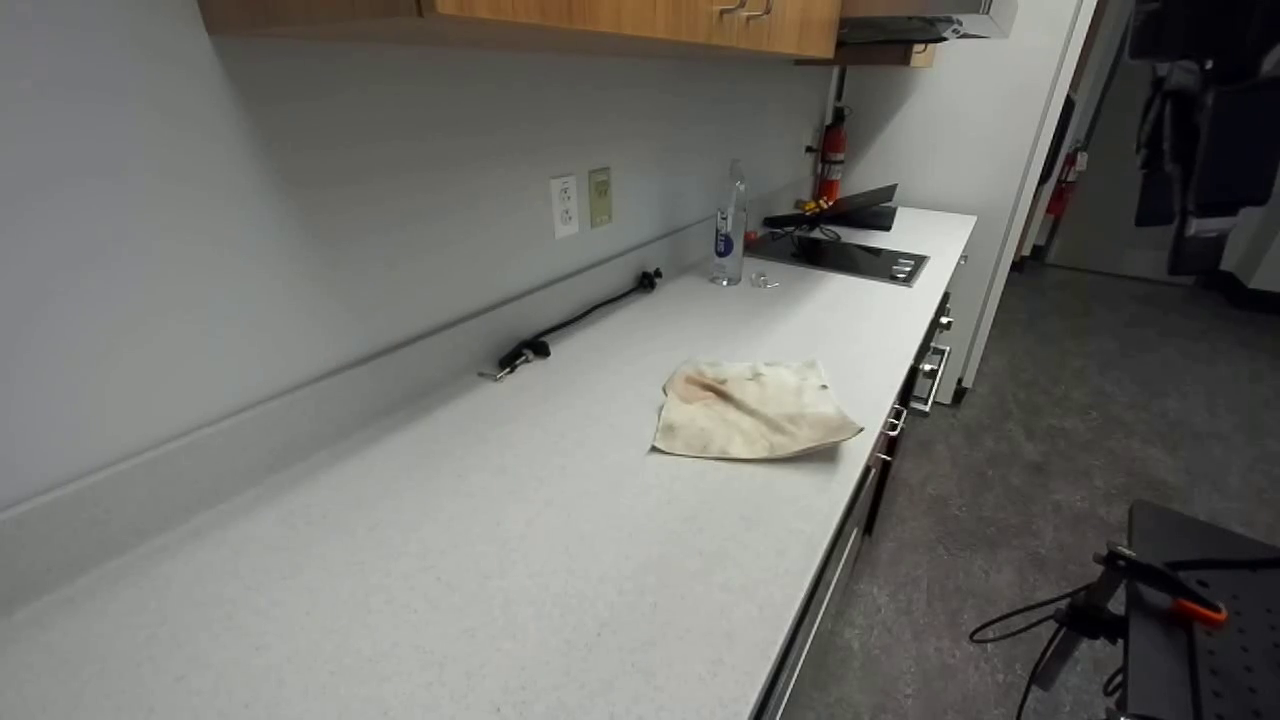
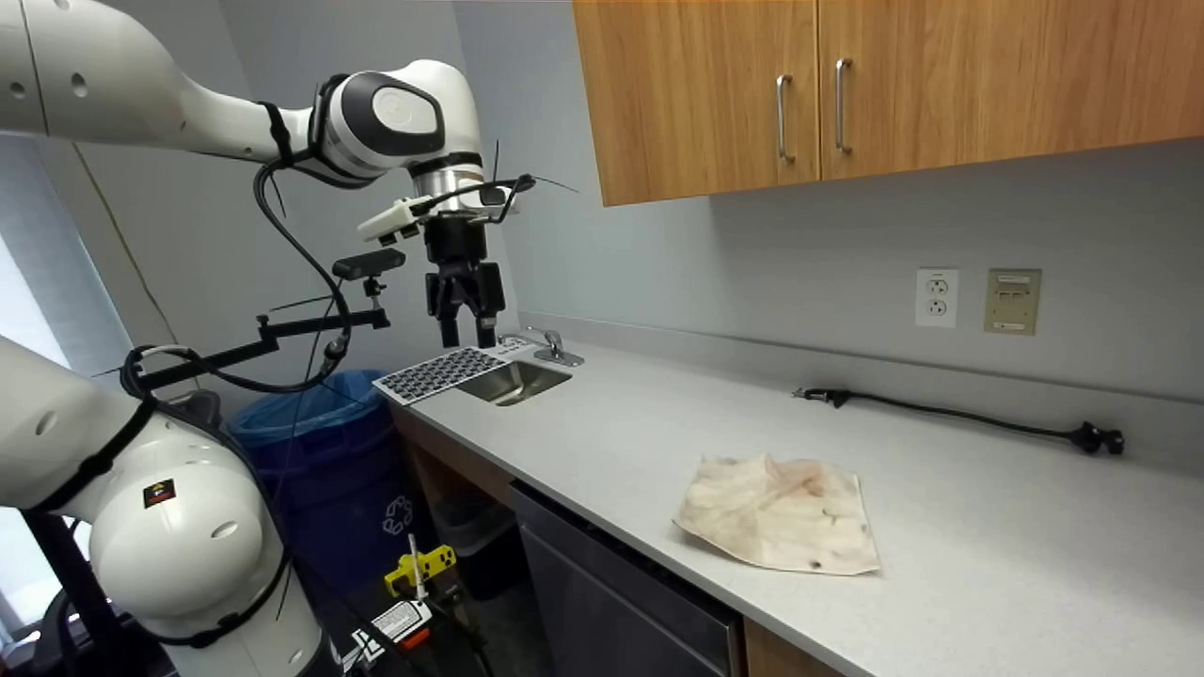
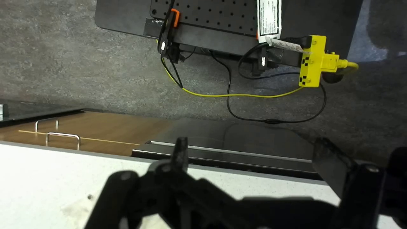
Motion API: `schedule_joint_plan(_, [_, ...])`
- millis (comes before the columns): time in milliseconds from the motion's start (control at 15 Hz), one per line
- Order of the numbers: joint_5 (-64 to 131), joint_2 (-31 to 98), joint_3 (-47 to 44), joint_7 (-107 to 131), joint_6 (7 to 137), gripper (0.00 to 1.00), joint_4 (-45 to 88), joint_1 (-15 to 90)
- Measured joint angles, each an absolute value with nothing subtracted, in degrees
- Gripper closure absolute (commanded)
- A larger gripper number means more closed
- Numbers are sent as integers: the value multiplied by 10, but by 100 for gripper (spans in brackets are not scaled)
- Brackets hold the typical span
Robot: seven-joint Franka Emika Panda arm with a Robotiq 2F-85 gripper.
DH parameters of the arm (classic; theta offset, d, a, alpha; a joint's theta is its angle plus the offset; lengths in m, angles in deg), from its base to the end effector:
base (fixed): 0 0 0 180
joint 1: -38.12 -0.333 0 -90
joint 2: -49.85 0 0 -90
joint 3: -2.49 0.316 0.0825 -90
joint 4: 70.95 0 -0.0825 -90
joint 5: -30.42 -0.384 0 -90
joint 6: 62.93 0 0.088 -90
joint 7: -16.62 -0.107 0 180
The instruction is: Fold the towel
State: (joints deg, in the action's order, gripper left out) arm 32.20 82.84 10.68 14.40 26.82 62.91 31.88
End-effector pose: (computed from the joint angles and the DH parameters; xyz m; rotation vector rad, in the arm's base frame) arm 0.3445 0.0924 0.5277 2.9824 0.2774 -0.2746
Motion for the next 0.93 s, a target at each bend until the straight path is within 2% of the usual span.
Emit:
schedule_joint_plan(400, [323, 826, 79, 142, 320, 0, 655, 327])
schedule_joint_plan(933, [342, 751, 55, 39, 493, 0, 723, 390])
